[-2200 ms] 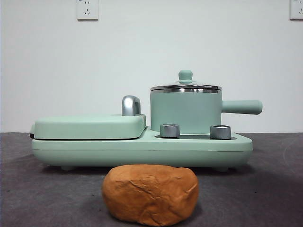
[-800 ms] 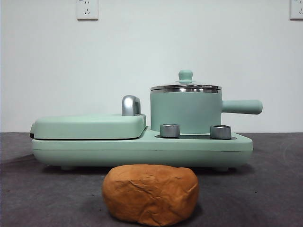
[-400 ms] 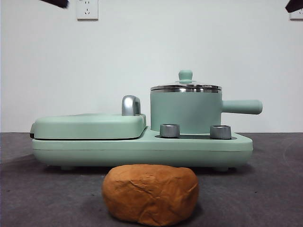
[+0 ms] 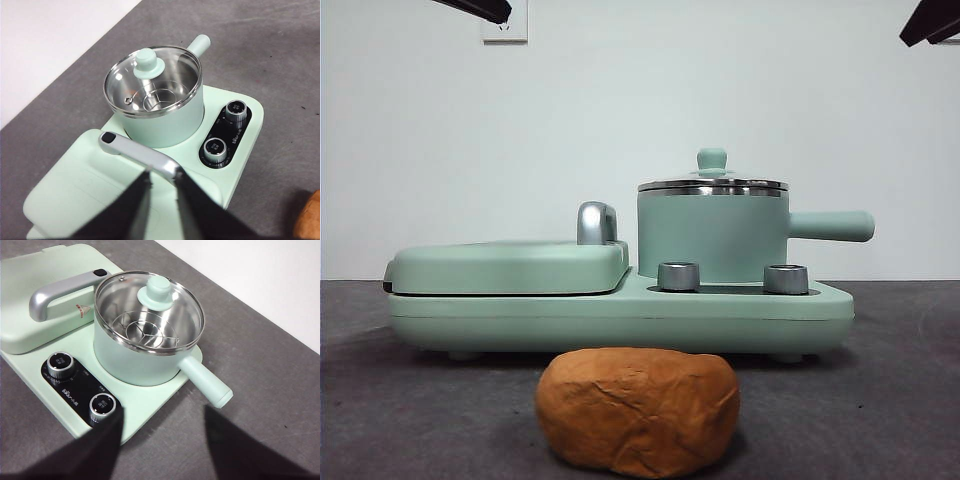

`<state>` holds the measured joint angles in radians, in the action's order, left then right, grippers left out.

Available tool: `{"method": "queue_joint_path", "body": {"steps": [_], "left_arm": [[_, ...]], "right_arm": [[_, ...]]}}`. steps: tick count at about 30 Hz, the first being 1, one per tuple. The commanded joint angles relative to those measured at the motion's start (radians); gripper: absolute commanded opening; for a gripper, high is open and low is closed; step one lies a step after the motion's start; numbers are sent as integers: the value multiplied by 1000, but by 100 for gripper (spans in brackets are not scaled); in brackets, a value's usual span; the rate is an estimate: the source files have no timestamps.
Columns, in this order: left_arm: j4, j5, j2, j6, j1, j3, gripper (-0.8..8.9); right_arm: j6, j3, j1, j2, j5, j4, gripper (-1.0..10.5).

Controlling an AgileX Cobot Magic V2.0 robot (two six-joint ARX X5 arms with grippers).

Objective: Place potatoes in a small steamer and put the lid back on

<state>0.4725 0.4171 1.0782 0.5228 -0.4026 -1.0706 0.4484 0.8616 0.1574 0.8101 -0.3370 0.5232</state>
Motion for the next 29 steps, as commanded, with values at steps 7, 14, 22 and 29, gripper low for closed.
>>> {"method": "queue_joint_path", "body": {"steps": [7, 14, 22, 29], "left_arm": [[-31, -1, 22, 21, -45, -23, 221], [-152, -16, 88, -26, -95, -23, 262], [-457, -183, 259, -243, -171, -29, 289], [-517, -212, 451, -360, -209, -138, 290]], "right_arm": [[4, 20, 4, 5, 0, -6, 317], [-23, 20, 4, 5, 1, -6, 317], [-98, 20, 4, 5, 5, -6, 316], [-109, 20, 4, 5, 5, -6, 316]]}}
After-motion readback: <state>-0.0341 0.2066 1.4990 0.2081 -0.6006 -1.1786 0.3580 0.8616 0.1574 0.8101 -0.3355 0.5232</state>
